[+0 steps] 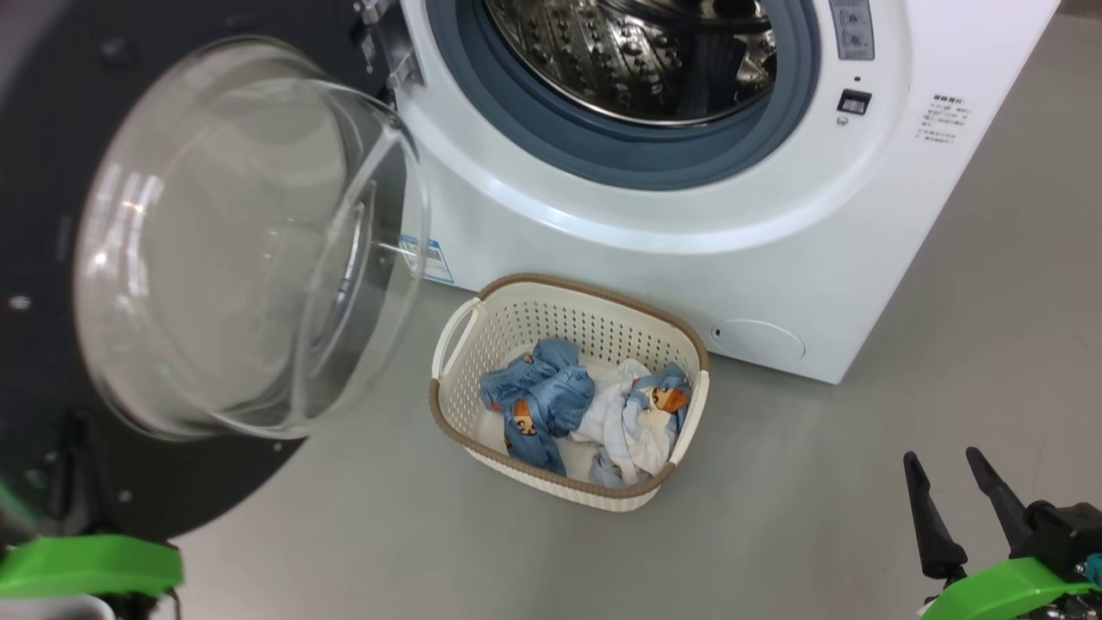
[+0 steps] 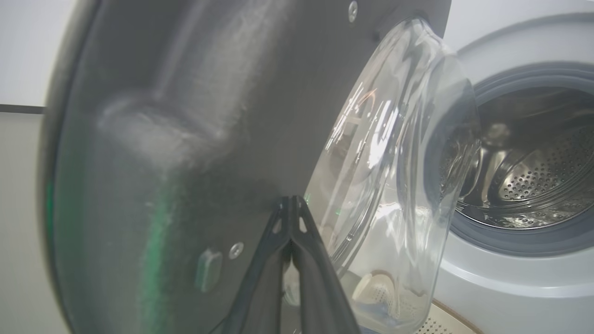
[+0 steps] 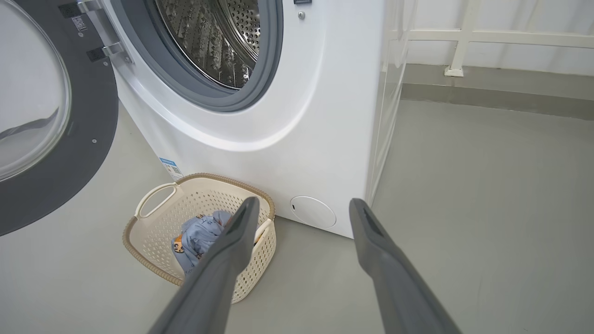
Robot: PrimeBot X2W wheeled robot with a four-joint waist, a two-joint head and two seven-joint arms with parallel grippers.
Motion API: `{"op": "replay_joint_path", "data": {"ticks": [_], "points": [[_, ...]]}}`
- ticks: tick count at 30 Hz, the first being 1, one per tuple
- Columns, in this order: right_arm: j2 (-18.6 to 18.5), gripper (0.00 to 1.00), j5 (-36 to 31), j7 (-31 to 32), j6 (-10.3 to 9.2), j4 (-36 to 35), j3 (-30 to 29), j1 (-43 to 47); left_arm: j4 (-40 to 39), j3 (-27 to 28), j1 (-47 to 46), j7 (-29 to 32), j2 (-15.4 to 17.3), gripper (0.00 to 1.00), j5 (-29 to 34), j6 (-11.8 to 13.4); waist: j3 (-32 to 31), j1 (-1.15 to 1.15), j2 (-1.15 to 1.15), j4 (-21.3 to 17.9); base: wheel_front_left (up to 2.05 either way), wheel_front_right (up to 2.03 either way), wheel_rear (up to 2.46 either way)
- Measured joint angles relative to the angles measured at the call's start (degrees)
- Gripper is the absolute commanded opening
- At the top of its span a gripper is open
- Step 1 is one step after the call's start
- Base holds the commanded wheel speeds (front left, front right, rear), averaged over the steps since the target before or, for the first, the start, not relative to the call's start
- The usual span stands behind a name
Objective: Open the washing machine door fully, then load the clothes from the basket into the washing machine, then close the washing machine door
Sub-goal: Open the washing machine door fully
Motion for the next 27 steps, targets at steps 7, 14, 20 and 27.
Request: {"op": "replay_joint_path", "data": {"ticks": [7, 14, 20, 27], "points": [[-0.5, 1.00, 0.0, 0.0, -0.01, -0.1, 0.5, -1.6, 5.5, 5.5, -4.7, -0.2, 0.3, 0.00, 1.8, -1.0, 1.9, 0.00, 0.00, -0.6, 0.00, 0.00, 0.00], [-0.6, 1.00, 0.0, 0.0, 0.00, -0.3, 1.2, -2.7, 11.9, 11.3, -9.3, -0.4, 1.9, 0.00, 4.5, -2.5, 3.5, 0.00, 0.00, -1.9, 0.00, 0.00, 0.00], [-0.8, 1.00, 0.0, 0.0, 0.00, -0.4, 1.3, -4.2, 18.2, 17.3, -13.9, -0.4, 3.8, 0.00, 5.4, -4.7, 5.2, 0.00, 0.00, -3.0, 0.00, 0.00, 0.00], [-0.9, 1.00, 0.0, 0.0, 0.00, -0.9, 1.4, -5.7, 25.1, 22.5, -18.0, -0.5, 6.3, 0.00, 7.2, -7.8, 7.8, 0.00, 0.00, -4.4, 0.00, 0.00, 0.00]]}}
